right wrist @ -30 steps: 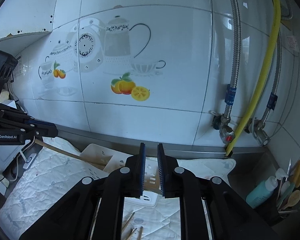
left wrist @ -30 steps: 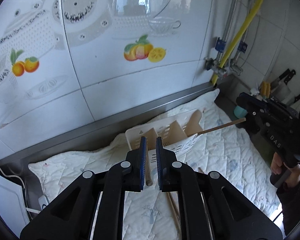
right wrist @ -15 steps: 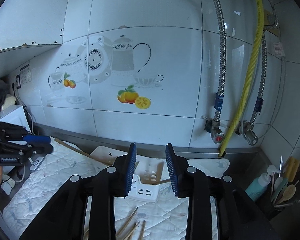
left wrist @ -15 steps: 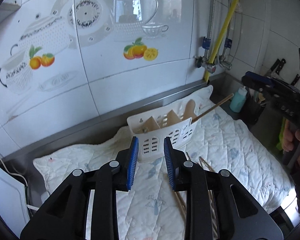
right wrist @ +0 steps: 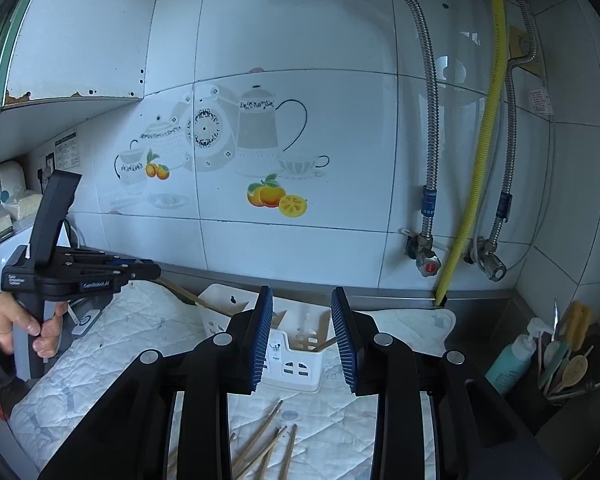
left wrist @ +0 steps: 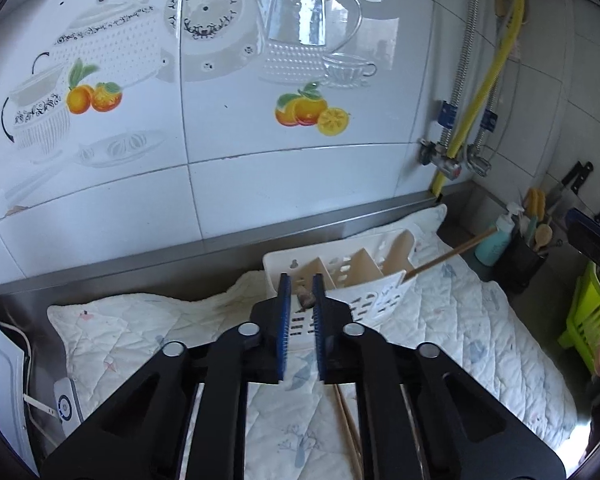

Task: Organize utensils
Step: 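Withdraw both open tools from the holder back toward the loose chopsticks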

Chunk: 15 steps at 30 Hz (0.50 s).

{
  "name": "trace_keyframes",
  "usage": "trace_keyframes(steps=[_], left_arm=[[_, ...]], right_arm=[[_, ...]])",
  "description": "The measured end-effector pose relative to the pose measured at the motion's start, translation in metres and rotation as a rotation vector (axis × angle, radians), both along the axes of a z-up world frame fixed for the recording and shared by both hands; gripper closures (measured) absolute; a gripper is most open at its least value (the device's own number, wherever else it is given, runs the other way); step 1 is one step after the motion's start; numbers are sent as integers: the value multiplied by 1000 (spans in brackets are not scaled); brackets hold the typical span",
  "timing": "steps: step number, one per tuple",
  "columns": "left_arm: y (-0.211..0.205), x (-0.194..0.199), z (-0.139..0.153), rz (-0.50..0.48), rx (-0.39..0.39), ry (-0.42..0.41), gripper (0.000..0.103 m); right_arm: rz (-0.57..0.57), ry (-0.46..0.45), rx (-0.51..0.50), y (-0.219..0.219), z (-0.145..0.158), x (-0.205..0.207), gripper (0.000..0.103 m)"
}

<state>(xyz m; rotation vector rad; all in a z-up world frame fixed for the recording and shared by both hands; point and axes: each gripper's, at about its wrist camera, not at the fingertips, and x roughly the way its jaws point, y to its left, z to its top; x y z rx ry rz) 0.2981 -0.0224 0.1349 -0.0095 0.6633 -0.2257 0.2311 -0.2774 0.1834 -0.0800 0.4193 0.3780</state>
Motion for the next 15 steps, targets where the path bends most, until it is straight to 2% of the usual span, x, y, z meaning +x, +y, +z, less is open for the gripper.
trace_keyframes(steps=[5,13,15], left_arm=[[5,13,10,32,-24,27,98],[6,11,24,29,-22,-5,97],[10,4,26,46,-14,-29,92]], right_arm=[[0,-15,5,-3,4,-7,73],[3,-29,12,-6,7,-15,73],[5,-30,18,-7,6,-16,73]])
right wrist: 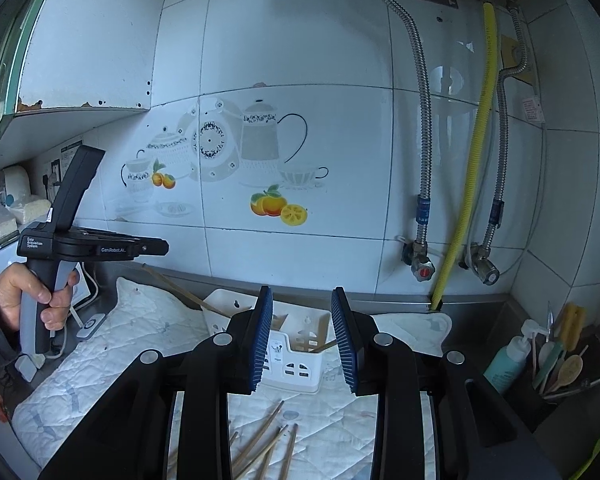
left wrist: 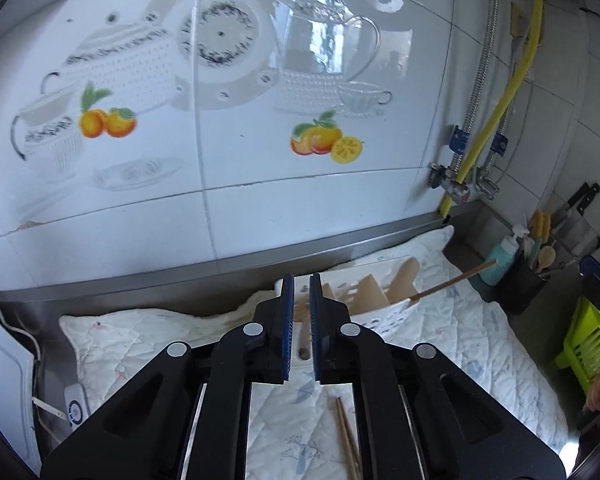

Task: Organize utensils
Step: 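Withdraw both open tools from the holder back toward the loose chopsticks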

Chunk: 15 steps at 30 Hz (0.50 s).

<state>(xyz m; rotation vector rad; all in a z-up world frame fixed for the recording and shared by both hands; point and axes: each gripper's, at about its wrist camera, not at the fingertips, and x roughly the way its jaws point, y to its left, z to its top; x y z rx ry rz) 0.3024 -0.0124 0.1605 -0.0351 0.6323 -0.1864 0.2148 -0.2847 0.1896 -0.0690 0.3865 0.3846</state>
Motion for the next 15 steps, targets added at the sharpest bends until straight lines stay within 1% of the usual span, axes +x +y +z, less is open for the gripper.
trace_keyframes(steps=[1,2,3,4,5,8,10,13,15], left_arm=[[3,-4,0,-3,-3,-9,84],[6,-8,0,-6,-8,-21,73],[9,-15,0,-2,-6,-43,67],[11,-21,0,-4,0,-61,58],[13,-27,-1,-11,2,-77,55],[15,-42,-7,-36,-1,-103,55],[12,-46,-15,-45,27,-102,55],[4,-43,-27,-47,65,-86,55],[2,-39,-31,-47,66,-88,61]], right_arm=[[2,1,3,-1,0,0,73],[4,4,4,0,-1,0,73],[3,3,4,0,-2,-1,73],[3,3,4,0,-3,-2,73],[5,7,7,0,-5,-3,73],[5,16,15,0,-9,-3,73],[8,25,21,1,-11,-4,73],[11,32,23,4,-14,-4,73],[13,33,21,5,-15,-6,73]])
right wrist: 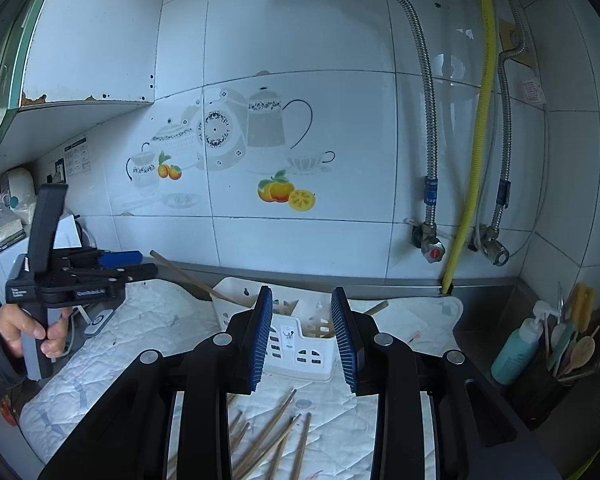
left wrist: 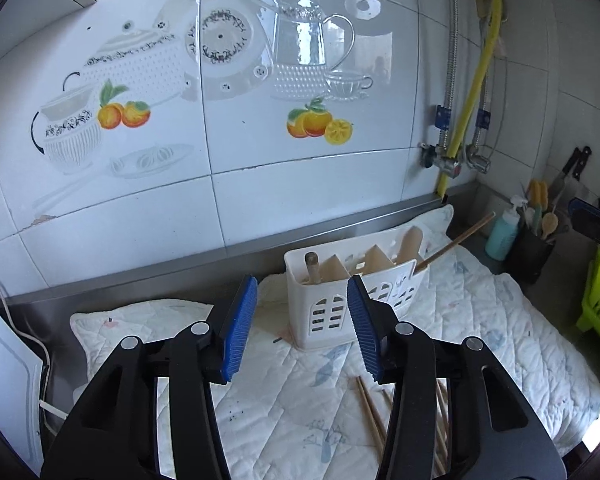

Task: Organize utensils
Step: 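Withdraw both open tools from the holder back toward the loose chopsticks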

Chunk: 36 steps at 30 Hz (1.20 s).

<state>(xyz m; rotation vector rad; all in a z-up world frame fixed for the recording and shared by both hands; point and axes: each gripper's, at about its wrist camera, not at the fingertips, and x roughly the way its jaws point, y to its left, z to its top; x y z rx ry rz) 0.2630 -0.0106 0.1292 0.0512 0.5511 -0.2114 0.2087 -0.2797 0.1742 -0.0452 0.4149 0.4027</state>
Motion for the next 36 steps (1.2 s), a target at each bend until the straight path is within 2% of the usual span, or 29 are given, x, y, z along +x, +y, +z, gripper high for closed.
trace_keyframes(steps=[3,5,8,16,27,30,32,36], left_arm=[[-1,7,-2,1,-29,-8,75],[-3,10,-1,7,-33,-14,88],[-2,11,1,12,-51,-30,97],[3,9,2,37,-82,-9,98],[2,4,8,41,-77,-6,98],[3,-1,10,39,-78,-8,84],[3,-8,12,39,-81,-21,70],[4,-27,16,38,-84,-38,67]], right_arm=[[2,1,-1,0,-2,-3,73],[1,3,-4,0,-3,-5,73],[-4,9,-1,-2,-6,-6,73],[-18,18,15,-10,-9,-7,73],[-19,29,13,-13,-13,-12,73],[-15,36,15,-12,-15,-15,73],[-18,41,12,-12,-17,-19,73],[-26,66,12,-12,-26,-32,73]])
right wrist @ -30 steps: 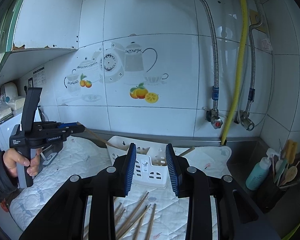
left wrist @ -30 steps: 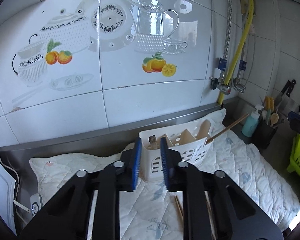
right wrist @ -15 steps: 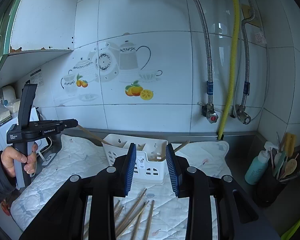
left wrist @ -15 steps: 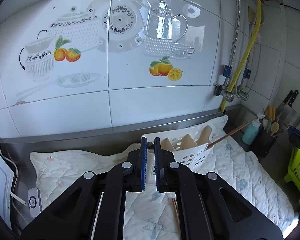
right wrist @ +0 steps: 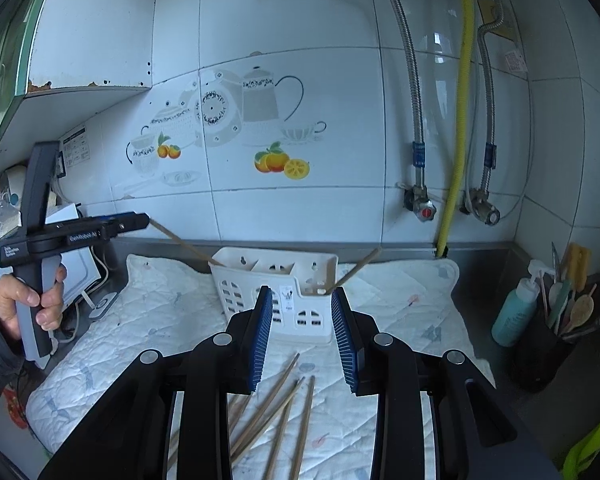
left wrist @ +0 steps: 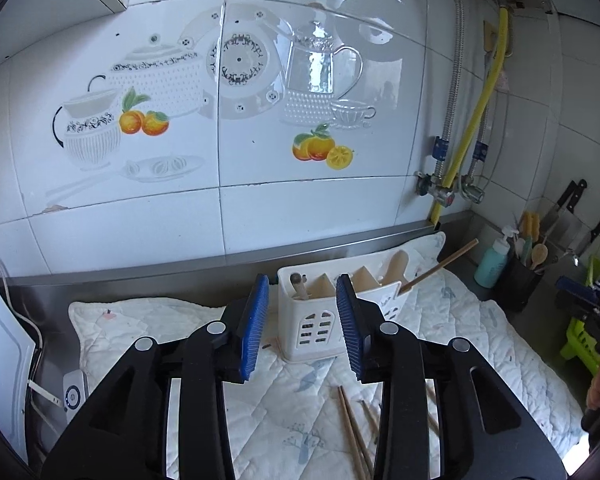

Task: Organize utensils
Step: 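Withdraw both open tools from the holder back toward the loose chopsticks, then close the left tool on a loose chopstick while the right tool grasps another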

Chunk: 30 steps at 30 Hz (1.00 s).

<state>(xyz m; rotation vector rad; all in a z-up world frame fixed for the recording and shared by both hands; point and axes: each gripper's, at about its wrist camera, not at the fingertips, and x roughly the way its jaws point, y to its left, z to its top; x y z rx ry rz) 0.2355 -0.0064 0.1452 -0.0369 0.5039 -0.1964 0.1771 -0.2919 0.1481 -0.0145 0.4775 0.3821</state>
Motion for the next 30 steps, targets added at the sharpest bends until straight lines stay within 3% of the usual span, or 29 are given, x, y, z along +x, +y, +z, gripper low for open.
trace_keyframes(steps=[4,9,13,15,21,28,30], left_arm=[[-3,-26,-7,-5,11,17,65],[-10,-65,-36,-26,18,65,51],[-15,-90,-73,-25,8,122,41],[-19,-101,-96,-27,10,158,40],[-42,-122,-163,-48,43,291,41],[-54,-131,-204,-77,44,361,71],[-55,-131,-211,-72,39,376,73]], right_arm=[[-9,32,-17,-1,-18,-19,73],[-28,101,-13,-10,-53,-46,72],[-44,166,-14,-16,-86,-63,71],[-62,194,-22,-18,-103,-71,66],[-87,294,-34,-18,-155,-82,66],[-98,340,-51,-15,-184,-85,67],[-103,343,-60,-14,-187,-84,68]])
